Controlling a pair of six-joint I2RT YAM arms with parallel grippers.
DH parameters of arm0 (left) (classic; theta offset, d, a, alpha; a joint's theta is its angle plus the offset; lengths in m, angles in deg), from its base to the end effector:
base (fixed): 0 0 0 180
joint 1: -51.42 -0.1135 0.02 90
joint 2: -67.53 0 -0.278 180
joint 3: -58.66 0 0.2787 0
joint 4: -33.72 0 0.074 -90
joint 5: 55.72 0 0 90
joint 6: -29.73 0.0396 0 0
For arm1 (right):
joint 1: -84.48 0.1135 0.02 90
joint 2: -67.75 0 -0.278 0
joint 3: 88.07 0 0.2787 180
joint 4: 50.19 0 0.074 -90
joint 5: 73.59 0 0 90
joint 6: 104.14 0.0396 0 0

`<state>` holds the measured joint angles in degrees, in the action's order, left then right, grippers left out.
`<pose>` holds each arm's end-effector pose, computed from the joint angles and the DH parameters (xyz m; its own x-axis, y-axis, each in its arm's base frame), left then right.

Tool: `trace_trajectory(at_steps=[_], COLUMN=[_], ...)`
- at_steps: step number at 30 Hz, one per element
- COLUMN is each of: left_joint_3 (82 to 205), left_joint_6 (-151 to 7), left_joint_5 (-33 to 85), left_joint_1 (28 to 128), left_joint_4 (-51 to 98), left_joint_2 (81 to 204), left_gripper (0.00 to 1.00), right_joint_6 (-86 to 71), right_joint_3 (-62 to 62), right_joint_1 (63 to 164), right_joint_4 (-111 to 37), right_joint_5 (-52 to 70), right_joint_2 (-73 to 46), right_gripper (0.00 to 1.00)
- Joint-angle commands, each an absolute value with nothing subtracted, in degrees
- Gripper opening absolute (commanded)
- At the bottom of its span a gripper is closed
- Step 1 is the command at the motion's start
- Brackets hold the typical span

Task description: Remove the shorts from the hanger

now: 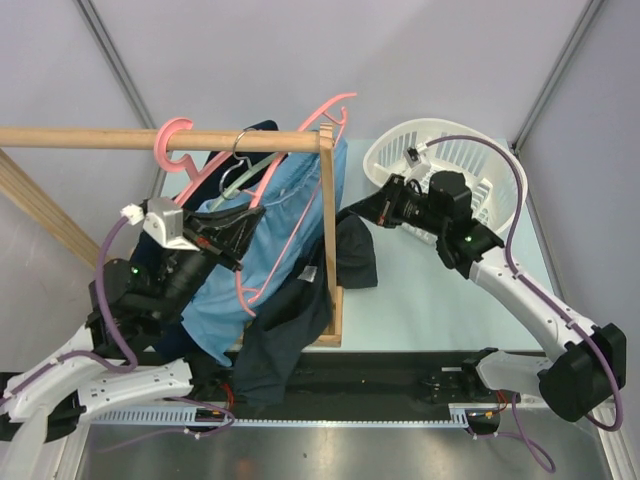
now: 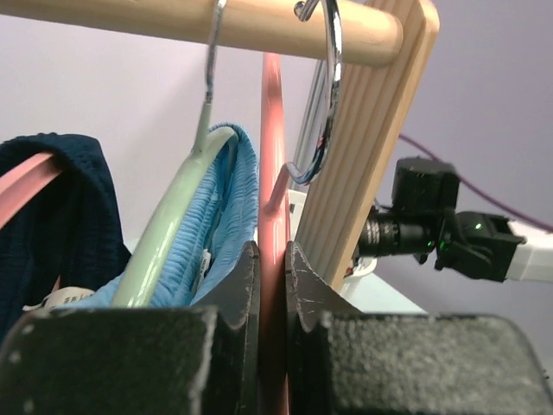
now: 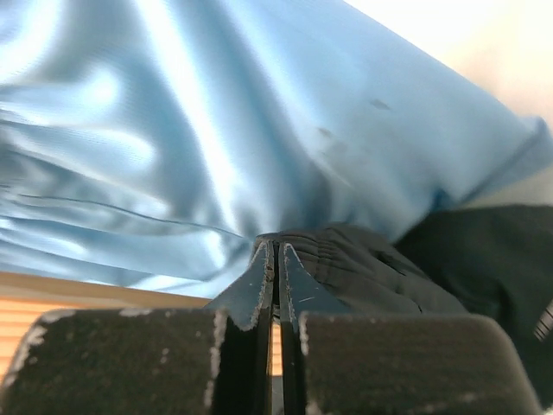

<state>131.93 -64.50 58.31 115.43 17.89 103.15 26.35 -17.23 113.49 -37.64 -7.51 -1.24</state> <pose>0.0657 -0.0981 0.4866 0.1141 -0.3878 -0.9147 0.6655 0.7134 -0.2194 0.2608 0.1630 0.3616 -0.6376 0.3251 -0.6984 -0.4967 0.5195 0.6953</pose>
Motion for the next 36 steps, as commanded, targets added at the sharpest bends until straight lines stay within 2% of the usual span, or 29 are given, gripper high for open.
trace_trajectory(at_steps=[1, 9, 14, 17, 27, 33, 36], left_joint_3=[134.8, 142.4, 144.7, 145.9, 146.1, 147.2, 147.1], left_joint_6=[-62.9, -70.7, -76.6, -78.2, -78.3, -79.3, -80.0], left_joint_5=[58.0, 62.7, 60.7, 60.7, 58.6, 55.9, 55.6], left_joint_1=[115.8, 115.8, 115.7, 115.7, 115.7, 115.8, 115.8], left_joint_4=[21.7, 5.0, -5.0, -8.7, -13.0, -14.1, -14.7], left_joint_2=[106.2, 106.6, 104.1, 103.0, 103.3, 105.0, 104.7], left_gripper=[0.00, 0.00, 0.00, 0.00, 0.00, 0.00, 0.00], right_joint_6=[26.6, 22.4, 17.6, 17.8, 14.2, 9.3, 8.8], right_joint_3=[-11.7, -7.8, -1.8, -0.6, 2.0, 12.7, 15.9], right_joint_1=[113.9, 113.7, 112.0, 107.2, 100.9, 100.6, 100.6], right_joint_4=[-39.7, -34.2, -26.1, -24.1, -11.7, -2.4, -0.7], right_joint_5=[-8.6, -3.6, 1.6, 2.0, 7.8, 17.9, 18.7], right_joint_2=[-1.6, -1.1, -0.1, 2.6, 15.8, 18.6, 19.5], right_gripper=[0.00, 0.00, 0.00, 0.00, 0.00, 0.00, 0.00])
